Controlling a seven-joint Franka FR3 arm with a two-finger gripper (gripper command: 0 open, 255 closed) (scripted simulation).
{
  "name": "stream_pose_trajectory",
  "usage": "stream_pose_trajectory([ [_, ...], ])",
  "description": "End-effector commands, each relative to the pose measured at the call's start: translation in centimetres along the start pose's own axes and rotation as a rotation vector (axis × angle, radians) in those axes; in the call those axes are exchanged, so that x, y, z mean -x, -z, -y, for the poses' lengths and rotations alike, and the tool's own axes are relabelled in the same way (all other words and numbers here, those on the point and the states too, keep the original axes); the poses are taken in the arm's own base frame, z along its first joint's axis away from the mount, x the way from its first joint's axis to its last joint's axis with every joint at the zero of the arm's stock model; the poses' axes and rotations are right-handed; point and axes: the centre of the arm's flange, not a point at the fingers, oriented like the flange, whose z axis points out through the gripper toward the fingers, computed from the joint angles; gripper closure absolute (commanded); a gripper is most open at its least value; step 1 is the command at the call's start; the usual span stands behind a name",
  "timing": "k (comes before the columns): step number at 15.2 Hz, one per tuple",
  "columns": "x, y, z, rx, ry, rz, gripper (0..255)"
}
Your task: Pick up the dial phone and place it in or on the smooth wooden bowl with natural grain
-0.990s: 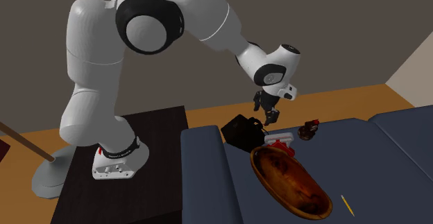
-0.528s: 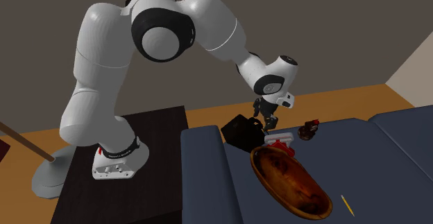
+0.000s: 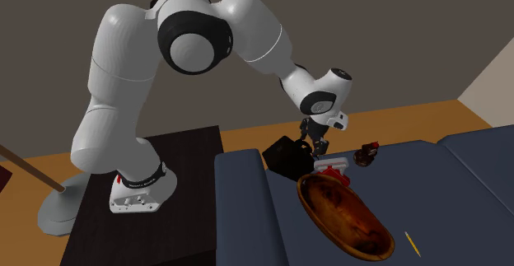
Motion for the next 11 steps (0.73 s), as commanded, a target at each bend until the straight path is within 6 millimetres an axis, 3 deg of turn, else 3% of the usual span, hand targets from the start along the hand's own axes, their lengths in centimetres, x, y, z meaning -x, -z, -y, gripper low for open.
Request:
stream_pose_trajectory([
  [1, 0.0, 0.0, 0.0, 0.0, 0.0, 0.0, 255],
  [11, 0.08, 0.52, -0.01, 0.0, 0.0, 0.0, 255],
])
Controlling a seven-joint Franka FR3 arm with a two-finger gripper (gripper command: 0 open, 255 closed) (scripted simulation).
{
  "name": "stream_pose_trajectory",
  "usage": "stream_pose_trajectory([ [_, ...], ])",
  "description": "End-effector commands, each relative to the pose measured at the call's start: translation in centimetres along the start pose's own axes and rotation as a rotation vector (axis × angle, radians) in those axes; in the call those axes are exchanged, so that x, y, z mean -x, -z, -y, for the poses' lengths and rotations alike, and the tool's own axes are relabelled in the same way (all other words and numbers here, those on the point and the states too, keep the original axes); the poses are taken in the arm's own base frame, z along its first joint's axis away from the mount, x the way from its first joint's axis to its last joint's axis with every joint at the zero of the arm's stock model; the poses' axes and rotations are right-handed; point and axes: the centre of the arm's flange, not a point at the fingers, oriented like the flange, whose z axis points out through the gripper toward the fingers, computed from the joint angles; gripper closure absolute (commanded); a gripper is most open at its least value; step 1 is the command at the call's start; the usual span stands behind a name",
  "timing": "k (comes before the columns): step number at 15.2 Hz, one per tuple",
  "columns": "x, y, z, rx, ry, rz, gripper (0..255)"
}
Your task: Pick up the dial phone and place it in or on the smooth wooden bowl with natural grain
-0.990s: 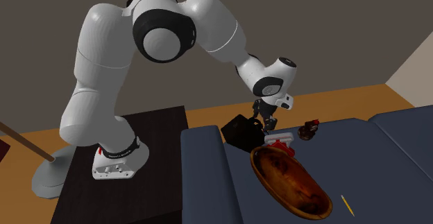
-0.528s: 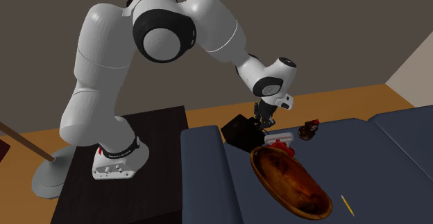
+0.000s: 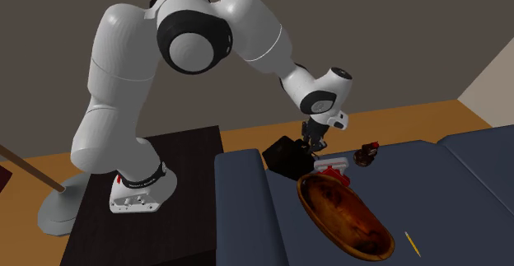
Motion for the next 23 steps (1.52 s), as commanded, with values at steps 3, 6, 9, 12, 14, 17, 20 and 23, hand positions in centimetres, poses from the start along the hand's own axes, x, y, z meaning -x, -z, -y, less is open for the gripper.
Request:
stream_pose_trajectory([
  [3, 0.3, 1.9, -0.1, 0.0, 0.0, 0.001, 255],
  [6, 0.6, 3.4, -0.1, 0.0, 0.0, 0.001, 255],
  [9, 0.8, 5.0, -0.2, 0.0, 0.0, 0.001, 255],
  [12, 1.0, 6.5, -0.2, 0.0, 0.0, 0.001, 255],
  [14, 1.2, 7.6, -0.2, 0.0, 0.0, 0.001, 255],
  [17, 1.5, 9.2, -0.3, 0.0, 0.0, 0.001, 255],
  [20, 1.7, 10.7, -0.3, 0.0, 0.0, 0.001, 255],
  [23, 2.0, 12.3, -0.4, 0.0, 0.0, 0.001, 255],
])
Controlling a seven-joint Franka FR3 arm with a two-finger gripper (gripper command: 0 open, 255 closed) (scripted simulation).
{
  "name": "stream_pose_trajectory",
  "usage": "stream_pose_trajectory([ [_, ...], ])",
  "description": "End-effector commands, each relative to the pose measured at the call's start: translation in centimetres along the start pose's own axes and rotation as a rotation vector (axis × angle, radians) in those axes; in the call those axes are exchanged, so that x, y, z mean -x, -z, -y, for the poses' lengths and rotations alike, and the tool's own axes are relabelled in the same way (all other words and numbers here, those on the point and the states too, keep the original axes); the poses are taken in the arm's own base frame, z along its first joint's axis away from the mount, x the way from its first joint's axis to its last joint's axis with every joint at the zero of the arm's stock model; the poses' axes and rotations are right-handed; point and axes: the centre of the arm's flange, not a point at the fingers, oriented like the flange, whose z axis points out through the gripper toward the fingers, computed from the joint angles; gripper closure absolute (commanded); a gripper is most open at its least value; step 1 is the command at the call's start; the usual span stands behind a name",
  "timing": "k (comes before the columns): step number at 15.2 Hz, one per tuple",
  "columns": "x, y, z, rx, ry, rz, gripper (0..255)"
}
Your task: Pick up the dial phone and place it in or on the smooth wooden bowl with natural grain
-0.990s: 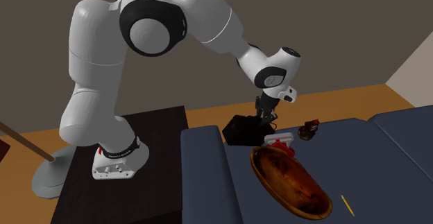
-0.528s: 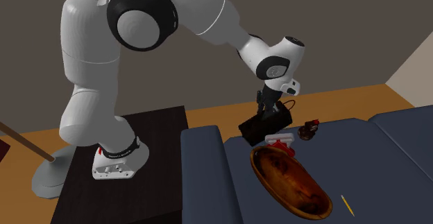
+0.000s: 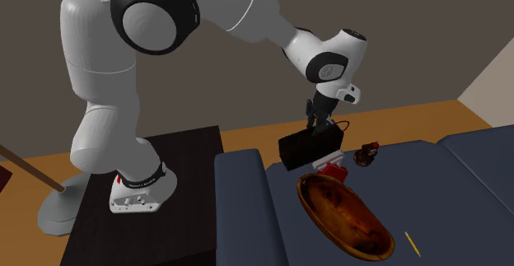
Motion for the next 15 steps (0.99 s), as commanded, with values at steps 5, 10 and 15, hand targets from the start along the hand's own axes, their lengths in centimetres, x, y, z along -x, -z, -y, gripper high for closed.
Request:
stream_pose_trajectory([
  [5, 0.3, 3.4, -0.1, 0.0, 0.0, -0.003, 255],
  [10, 0.8, 6.0, -0.2, 0.0, 0.0, -0.003, 255],
  [15, 1.2, 8.6, -0.3, 0.0, 0.0, -0.003, 255],
])
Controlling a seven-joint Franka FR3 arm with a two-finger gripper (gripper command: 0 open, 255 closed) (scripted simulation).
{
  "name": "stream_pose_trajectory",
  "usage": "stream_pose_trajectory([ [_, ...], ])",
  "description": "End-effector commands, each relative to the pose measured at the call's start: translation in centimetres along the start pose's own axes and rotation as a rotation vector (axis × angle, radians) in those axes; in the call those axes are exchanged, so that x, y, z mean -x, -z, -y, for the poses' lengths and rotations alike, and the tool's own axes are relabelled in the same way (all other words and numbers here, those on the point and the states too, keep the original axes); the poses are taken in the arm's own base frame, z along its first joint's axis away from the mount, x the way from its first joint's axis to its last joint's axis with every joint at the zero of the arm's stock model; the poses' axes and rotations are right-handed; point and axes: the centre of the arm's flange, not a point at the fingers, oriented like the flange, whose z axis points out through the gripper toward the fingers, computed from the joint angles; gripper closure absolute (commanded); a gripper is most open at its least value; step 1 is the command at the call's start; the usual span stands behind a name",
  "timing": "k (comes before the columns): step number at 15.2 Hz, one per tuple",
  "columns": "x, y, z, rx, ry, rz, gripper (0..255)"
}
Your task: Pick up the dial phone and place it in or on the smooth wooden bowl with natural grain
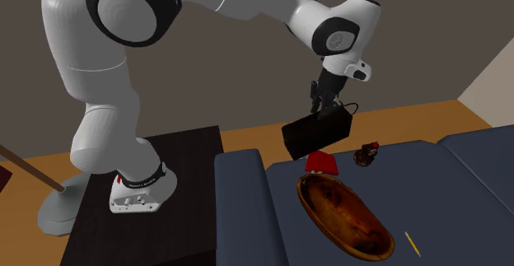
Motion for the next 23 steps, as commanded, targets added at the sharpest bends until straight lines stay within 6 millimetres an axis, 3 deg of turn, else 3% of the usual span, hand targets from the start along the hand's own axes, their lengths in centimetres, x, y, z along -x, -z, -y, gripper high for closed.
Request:
stream_pose_trajectory([
  [1, 0.2, 1.2, -0.1, 0.0, 0.0, -0.003, 255],
  [5, 0.5, 3.0, -0.2, 0.0, 0.0, -0.003, 255],
  [23, -3.8, 8.8, -22.8, 0.0, 0.0, -0.003, 255],
])
